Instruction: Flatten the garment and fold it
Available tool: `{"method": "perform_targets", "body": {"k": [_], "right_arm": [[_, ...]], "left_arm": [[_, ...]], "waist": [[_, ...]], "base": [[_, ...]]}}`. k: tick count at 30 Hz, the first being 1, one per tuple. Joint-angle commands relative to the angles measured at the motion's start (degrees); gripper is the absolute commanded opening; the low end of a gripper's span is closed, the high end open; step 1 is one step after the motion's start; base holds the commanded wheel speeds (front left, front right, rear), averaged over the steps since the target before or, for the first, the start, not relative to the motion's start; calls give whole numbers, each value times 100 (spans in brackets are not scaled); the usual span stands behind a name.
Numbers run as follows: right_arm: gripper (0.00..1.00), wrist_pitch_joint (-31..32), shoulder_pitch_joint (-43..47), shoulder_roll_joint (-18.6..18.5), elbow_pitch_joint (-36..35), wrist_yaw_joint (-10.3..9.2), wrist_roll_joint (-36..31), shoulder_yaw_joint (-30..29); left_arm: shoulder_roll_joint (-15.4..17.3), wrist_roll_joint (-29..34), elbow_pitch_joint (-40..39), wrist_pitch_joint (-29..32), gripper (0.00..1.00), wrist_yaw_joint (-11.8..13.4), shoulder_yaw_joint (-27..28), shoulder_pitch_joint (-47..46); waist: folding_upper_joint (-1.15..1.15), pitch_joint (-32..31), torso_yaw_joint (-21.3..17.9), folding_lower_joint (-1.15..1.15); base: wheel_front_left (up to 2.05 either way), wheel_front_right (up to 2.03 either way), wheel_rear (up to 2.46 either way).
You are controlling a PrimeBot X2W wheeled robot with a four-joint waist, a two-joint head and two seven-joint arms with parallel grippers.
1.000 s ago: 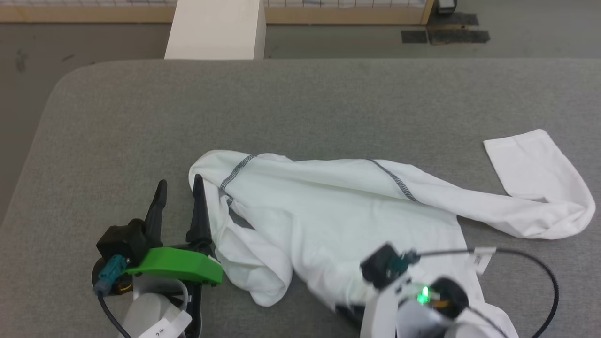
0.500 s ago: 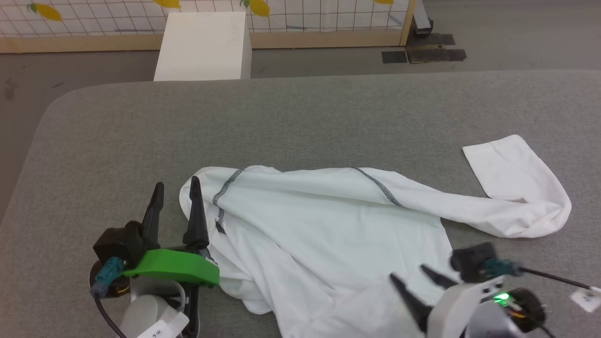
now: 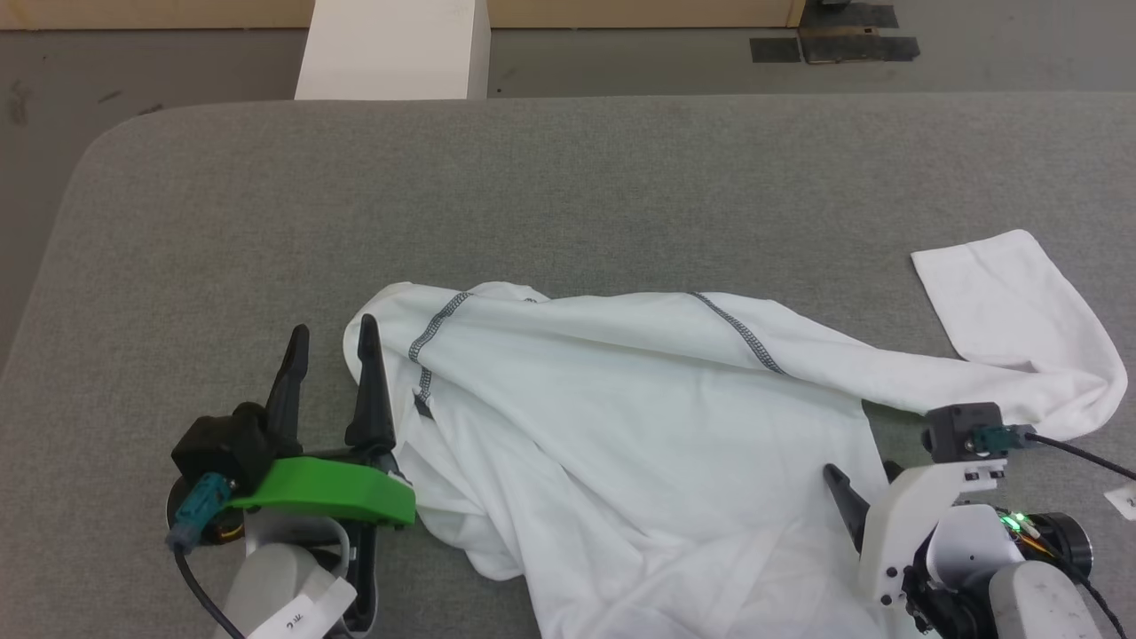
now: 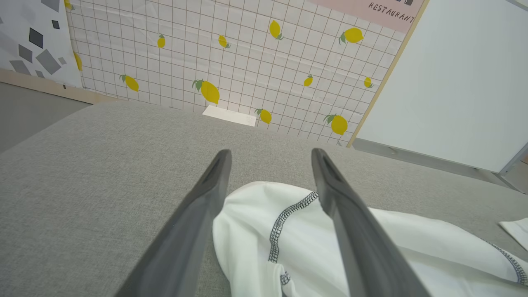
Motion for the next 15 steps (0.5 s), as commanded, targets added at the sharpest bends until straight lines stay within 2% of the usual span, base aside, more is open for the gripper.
{"method": "perform_targets", "body": {"k": [1,2,3,4,5,8,15], "right_arm": [[100,234,-63,20,145,-9,-47,71],[100,468,-52,20,237,-9,-39,132],[51,654,-32,20,275,-9,-26,197],[36,810,-3,20,277,-9,-9,236],[0,960,44,21,236,-9,11,280],[0,1246,280,21,22,-9,30,275],[0,1713,1377,21,-1085,-9,124,27]], "left_arm": [[-13,56,-4,-26,100,-28,-4,-90],[-13,54,-1,-26,100,-27,-2,-94],[-13,53,0,-26,100,-25,2,-95],[-13,53,2,-26,100,-21,9,-94],[-13,52,7,-26,100,-18,18,-92],[-14,48,35,-26,100,-10,46,-68],[-14,53,99,-26,100,-16,99,17]], "waist": [[0,71,54,0],[0,79,59,0],[0,81,60,0],[0,80,59,0],[0,71,55,0],[0,-7,28,0],[0,-278,-104,0]], "base": [[0,0,0],[0,0,0],[0,0,0],[0,0,0],[0,0,0],[0,0,0],[0,0,0]]}}
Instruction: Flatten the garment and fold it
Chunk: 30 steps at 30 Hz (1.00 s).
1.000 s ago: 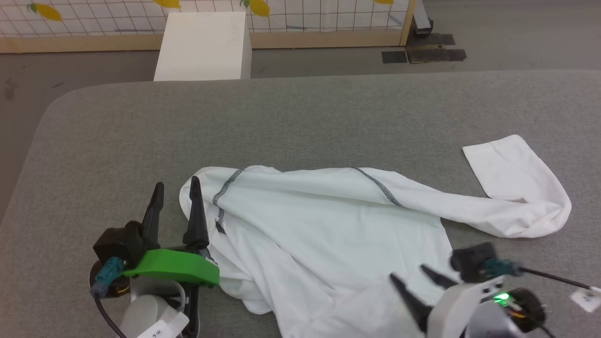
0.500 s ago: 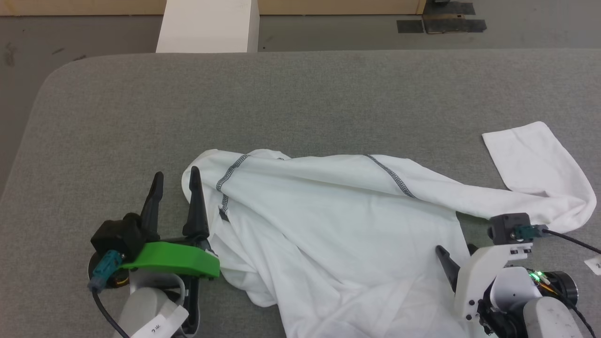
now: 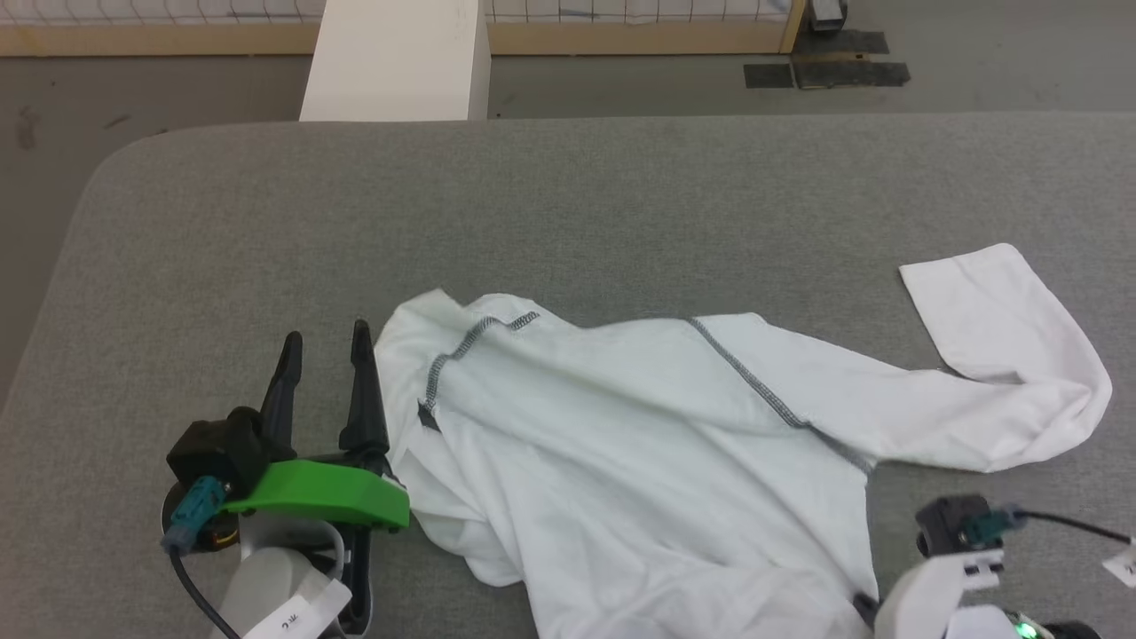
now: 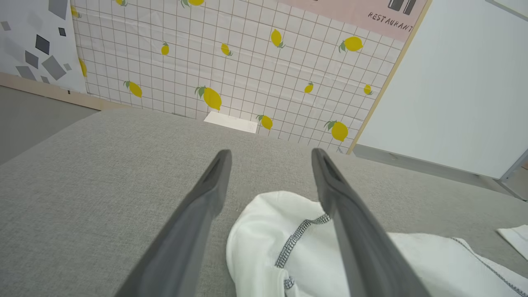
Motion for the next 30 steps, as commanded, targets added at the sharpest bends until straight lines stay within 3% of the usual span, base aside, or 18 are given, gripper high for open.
{"method": "perform_targets", "body": {"k": [1,7,9,10,14,19,24,30], "right_arm": [[0,174,384,-14,-93,-10,-18,-109],[0,488,1106,-14,-582,-10,-132,-639],[44,289,1168,-14,-646,-10,-118,-725],[100,96,1172,-14,-676,-10,-52,-765],[100,-914,904,-14,-737,-10,88,-769],[100,-1978,121,-77,-495,-10,-243,-651],[100,-2388,-803,-411,279,-10,-412,-514],[100,-2237,-1911,-832,1396,-10,-352,-170]], "left_arm": [[-14,55,13,-26,100,-16,36,33],[-14,68,22,-26,100,-19,46,135],[-14,69,32,-26,100,-23,41,164],[-14,70,38,-26,100,-25,39,181],[-14,74,55,-26,100,-31,20,211],[-14,74,48,-26,100,-37,-26,193],[-14,74,-6,-26,100,-53,-89,116],[-15,86,-64,-26,100,-72,-139,-56]], "waist": [[0,-128,-99,0],[0,-307,-222,0],[0,-355,-251,0],[0,-378,-264,0],[0,-428,-276,0],[0,-394,-249,0],[0,-223,-163,0],[0,88,4,0]], "base": [[0,0,0],[0,0,0],[0,0,0],[0,0,0],[0,0,0],[0,0,0],[0,0,0],[0,0,0]]}}
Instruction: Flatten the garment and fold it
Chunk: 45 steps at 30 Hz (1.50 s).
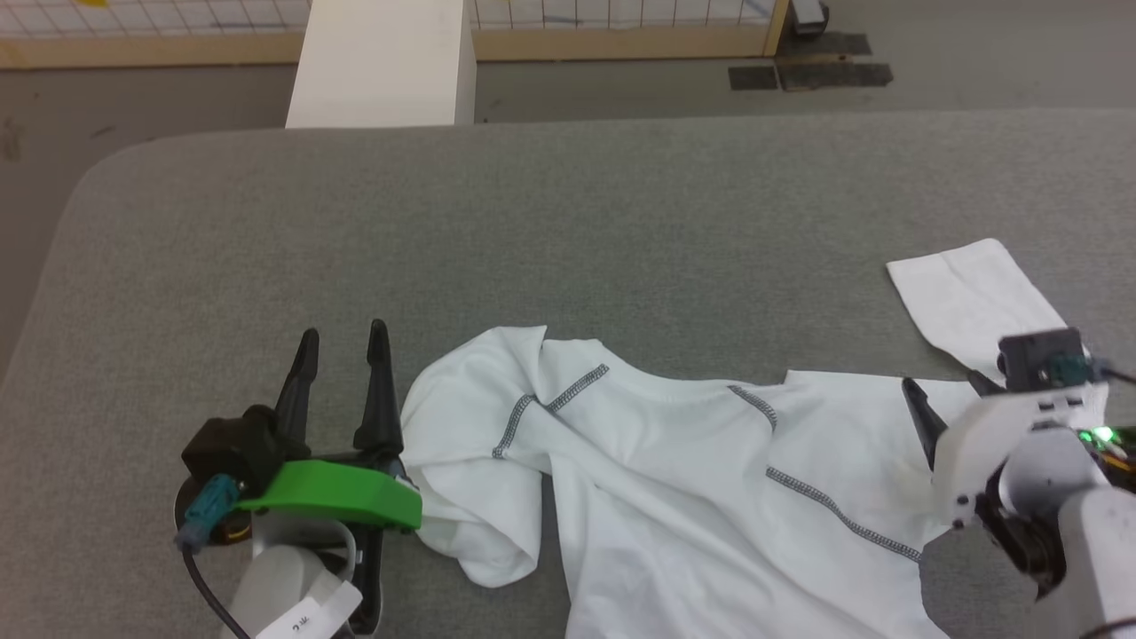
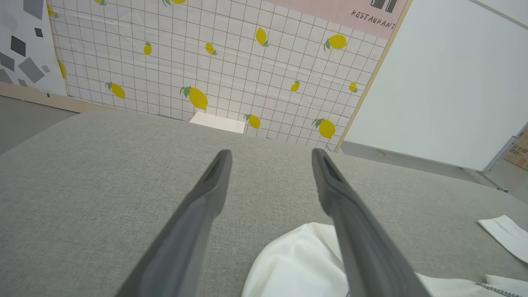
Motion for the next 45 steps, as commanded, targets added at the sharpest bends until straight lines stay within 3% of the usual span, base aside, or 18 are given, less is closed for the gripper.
{"method": "perform_targets", "body": {"k": [1,8,13,14,15,16,17,20,24,30,34,35,36,37,41,45], "right_arm": [[100,104,-249,-95,185,-10,65,121],[100,754,-1137,-693,1053,-10,366,975],[100,1865,-1337,-1050,1346,-10,849,1700],[65,2110,-1353,-1115,1334,-10,966,1806],[49,2279,-1358,-1175,1304,-10,1042,1884],[19,2444,-1362,-1261,1251,-10,1099,1959],[0,2528,-1359,-1331,1200,-10,1126,1997],[0,2441,-1361,-1498,1063,-10,1011,1742],[0,1951,-1337,-1477,1081,-10,453,807],[0,1442,-1129,-1006,1110,-10,-401,-840],[0,1384,-900,-543,1024,-10,-521,-1342],[27,1342,-847,-458,977,-10,-514,-1404],[80,1271,-776,-356,906,-10,-494,-1457],[100,1185,-723,-270,832,-10,-462,-1517],[100,608,-455,89,342,-10,-229,-1631],[100,-61,-107,225,-242,-10,85,-1268]], "left_arm": [[-10,74,-20,-26,100,-32,-17,-126],[-10,87,-53,-26,100,-34,-63,-340],[-10,60,-63,-26,100,-34,-89,-447],[-10,57,-61,-26,100,-31,-86,-460],[-10,53,-63,-26,100,-26,-84,-467],[-10,50,-67,-26,100,-22,-80,-473],[-10,49,-71,-26,100,-18,-76,-475],[-10,40,-71,-26,100,-7,-55,-480],[-10,49,-49,-26,100,2,-34,-474],[-10,79,-8,-26,100,-16,-39,-436],[-1,100,67,-26,100,-59,-73,-414],[3,105,93,-26,100,-67,-92,-415],[10,110,131,-13,100,-79,-120,-422],[18,118,162,10,100,-90,-148,-434],[87,188,304,270,100,-171,-354,-602],[201,313,558,756,100,-207,-562,-925]], "waist": [[0,206,145,0],[0,564,338,0],[0,727,430,0],[0,739,435,0],[0,750,437,0],[0,761,436,0],[0,767,433,0],[0,762,404,0],[0,685,328,0],[0,528,215,0],[0,449,141,0],[0,431,126,0],[0,406,110,0],[0,383,99,0],[0,287,40,0],[0,225,-96,0]], "base": [[0,0,0],[0,0,0],[0,0,0],[0,0,0],[0,0,0],[0,0,0],[0,0,0],[0,0,0],[0,0,0],[0,0,0],[0,0,0],[0,0,0],[0,0,0],[0,0,0],[0,0,0],[0,0,0]]}}
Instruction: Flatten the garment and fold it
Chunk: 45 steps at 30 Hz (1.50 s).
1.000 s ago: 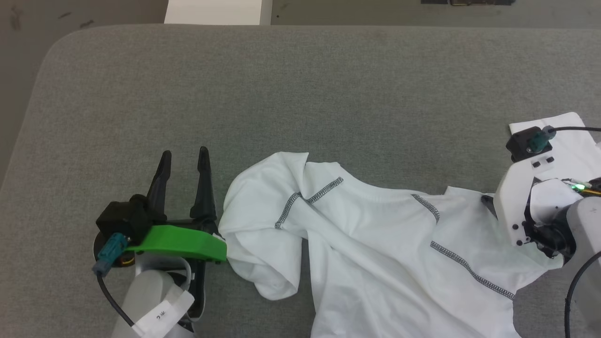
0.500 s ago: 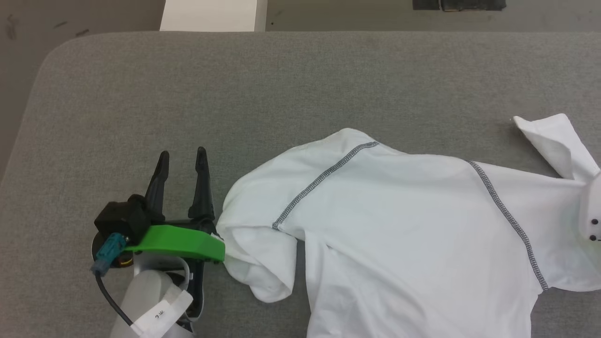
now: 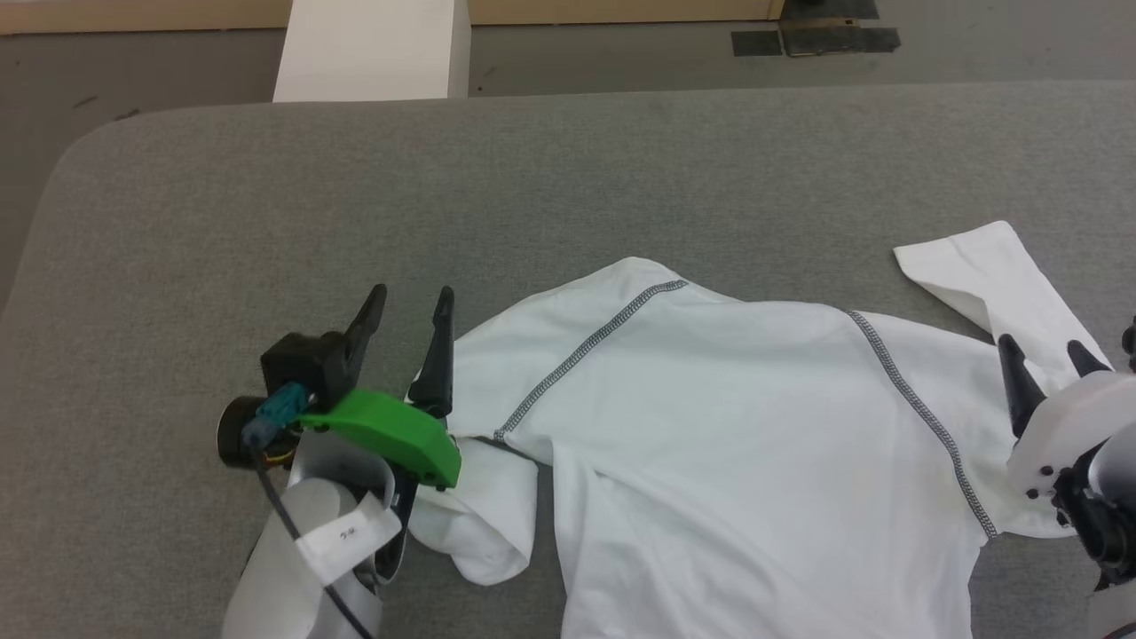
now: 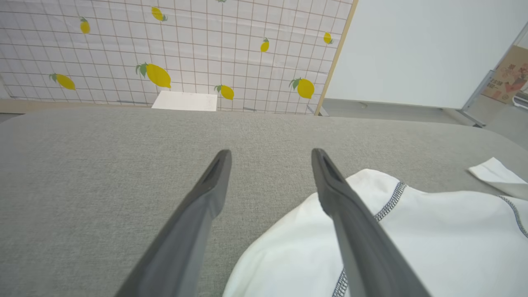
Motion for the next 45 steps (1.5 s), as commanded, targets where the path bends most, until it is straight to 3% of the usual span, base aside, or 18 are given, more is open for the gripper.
{"method": "perform_targets", "body": {"k": [1,9,20,30,31,32,33,34,37,45], "right_arm": [[100,-234,193,44,-194,-10,134,110],[100,-1058,847,106,-979,-10,482,830],[100,-1098,1110,247,-1464,-10,468,1322],[100,-1071,1057,290,-1506,-10,536,1470],[100,-1064,1049,299,-1518,-10,535,1475],[100,-1057,1040,308,-1525,-10,538,1479],[100,-1055,1033,310,-1521,-10,541,1480],[100,-1057,1025,312,-1514,-10,545,1476],[100,-1062,1016,335,-1536,-10,544,1456],[100,-1133,982,336,-1571,-10,523,1378]], "left_arm": [[78,73,130,221,100,-18,-76,-227],[226,353,931,1670,100,-36,-524,-1038],[559,872,1919,3640,100,253,-910,-1880],[607,746,2206,4517,100,36,-1062,-2124],[608,706,2237,4611,98,30,-1049,-2131],[608,652,2280,4751,29,18,-1036,-2122],[603,600,2313,4884,11,12,-1019,-2106],[589,517,2327,5035,0,-7,-995,-2080],[575,318,2205,5109,0,-35,-890,-2016],[862,34,1511,4100,0,206,-354,-1586]], "waist": [[0,-50,-130,0],[0,-10,-513,0],[0,171,-973,0],[0,312,-1136,0],[0,327,-1146,0],[0,337,-1154,0],[0,341,-1156,0],[0,343,-1155,0],[0,342,-1132,0],[0,174,-935,0]], "base": [[0,0,0],[0,0,0],[0,0,0],[0,0,0],[0,0,0],[0,0,0],[0,0,0],[0,0,0],[0,0,0],[0,0,0]]}}
